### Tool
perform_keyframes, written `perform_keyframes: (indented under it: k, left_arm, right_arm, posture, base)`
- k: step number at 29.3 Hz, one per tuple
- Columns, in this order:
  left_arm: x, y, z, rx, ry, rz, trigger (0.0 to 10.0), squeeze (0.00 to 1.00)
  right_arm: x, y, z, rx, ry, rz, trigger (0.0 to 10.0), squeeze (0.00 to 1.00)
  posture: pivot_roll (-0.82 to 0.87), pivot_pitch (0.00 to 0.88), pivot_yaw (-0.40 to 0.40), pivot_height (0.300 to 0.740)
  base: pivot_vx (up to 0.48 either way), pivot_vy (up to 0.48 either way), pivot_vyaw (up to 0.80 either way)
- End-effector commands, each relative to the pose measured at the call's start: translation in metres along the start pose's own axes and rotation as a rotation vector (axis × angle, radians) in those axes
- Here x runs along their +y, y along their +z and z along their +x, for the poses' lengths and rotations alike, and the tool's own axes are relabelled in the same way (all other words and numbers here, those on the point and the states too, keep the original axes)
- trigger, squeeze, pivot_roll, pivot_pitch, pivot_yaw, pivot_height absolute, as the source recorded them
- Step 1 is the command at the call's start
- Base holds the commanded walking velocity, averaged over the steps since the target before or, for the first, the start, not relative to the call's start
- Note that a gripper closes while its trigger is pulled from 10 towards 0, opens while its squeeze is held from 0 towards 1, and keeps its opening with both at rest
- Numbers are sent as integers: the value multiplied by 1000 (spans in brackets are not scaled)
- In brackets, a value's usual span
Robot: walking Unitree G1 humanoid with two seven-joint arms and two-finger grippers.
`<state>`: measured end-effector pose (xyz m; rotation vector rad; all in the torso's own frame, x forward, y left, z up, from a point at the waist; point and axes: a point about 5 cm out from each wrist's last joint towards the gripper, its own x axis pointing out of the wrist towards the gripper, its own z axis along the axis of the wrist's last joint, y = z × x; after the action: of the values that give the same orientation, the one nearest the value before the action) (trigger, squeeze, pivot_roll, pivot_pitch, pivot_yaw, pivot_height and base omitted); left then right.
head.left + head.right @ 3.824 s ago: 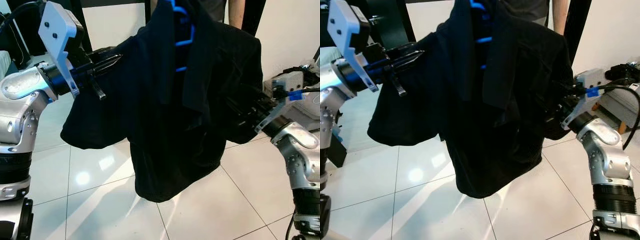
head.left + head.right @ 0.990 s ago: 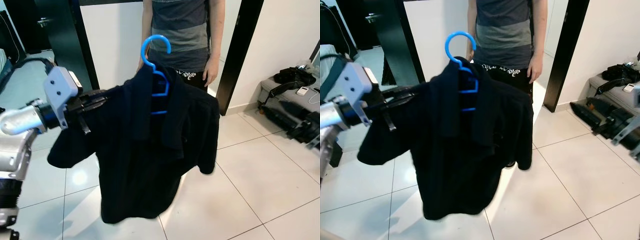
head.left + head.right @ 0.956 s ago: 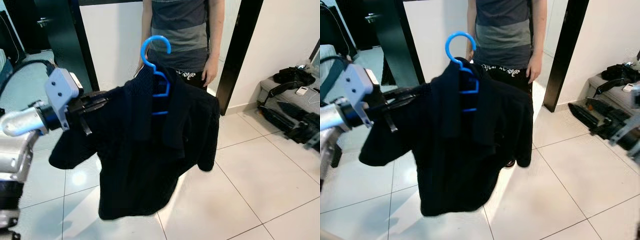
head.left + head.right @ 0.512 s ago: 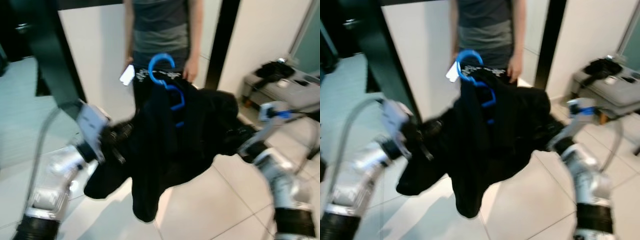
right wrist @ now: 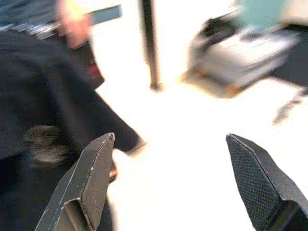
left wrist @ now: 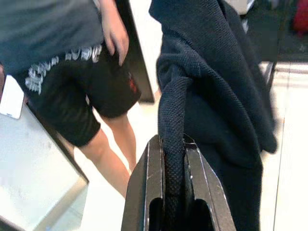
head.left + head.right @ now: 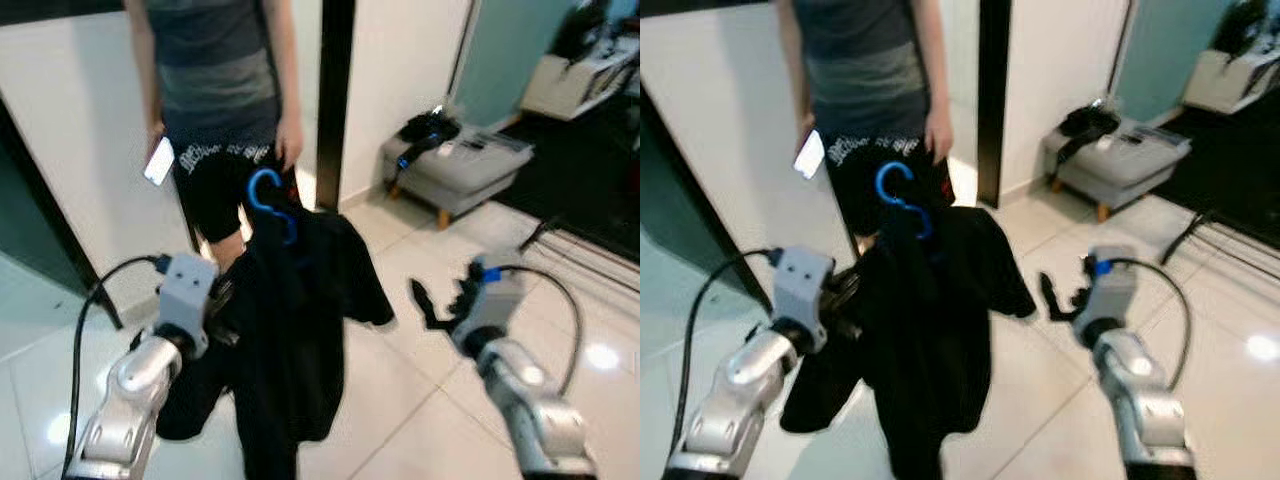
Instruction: Hang hanger
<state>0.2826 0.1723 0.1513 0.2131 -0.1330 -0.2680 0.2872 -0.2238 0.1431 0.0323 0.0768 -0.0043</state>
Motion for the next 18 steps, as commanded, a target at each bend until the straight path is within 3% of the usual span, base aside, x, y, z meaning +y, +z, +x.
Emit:
perform_keyframes:
  k: [1,9,12,18]
  left_arm:
    - [-3,9,-2,-79,-7,-32,10000,0]
    - [-21,20,0,-141,-97,-1,10000,0]
    - [-35,24,0,-176,-210,21,10000,0]
    - [-41,25,1,-187,-247,56,10000,0]
  right_arm:
    - [-2,-7,-4,16,-37,2,10000,0]
    - [-4,-6,-2,-4,-81,-2,10000,0]
    - [-5,-6,-1,-14,-98,-3,10000,0]
    - [-5,-3,-2,-21,-120,-8,10000,0]
  posture:
    - [-95,0,-18,740]
    - [-98,0,-33,740]
    - [-100,0,-30,740]
    - [-102,0,-22,740]
  base:
    - [0,0,-800]
    - [0,0,-800]
    - [322,0,-800]
    - [480,0,-800]
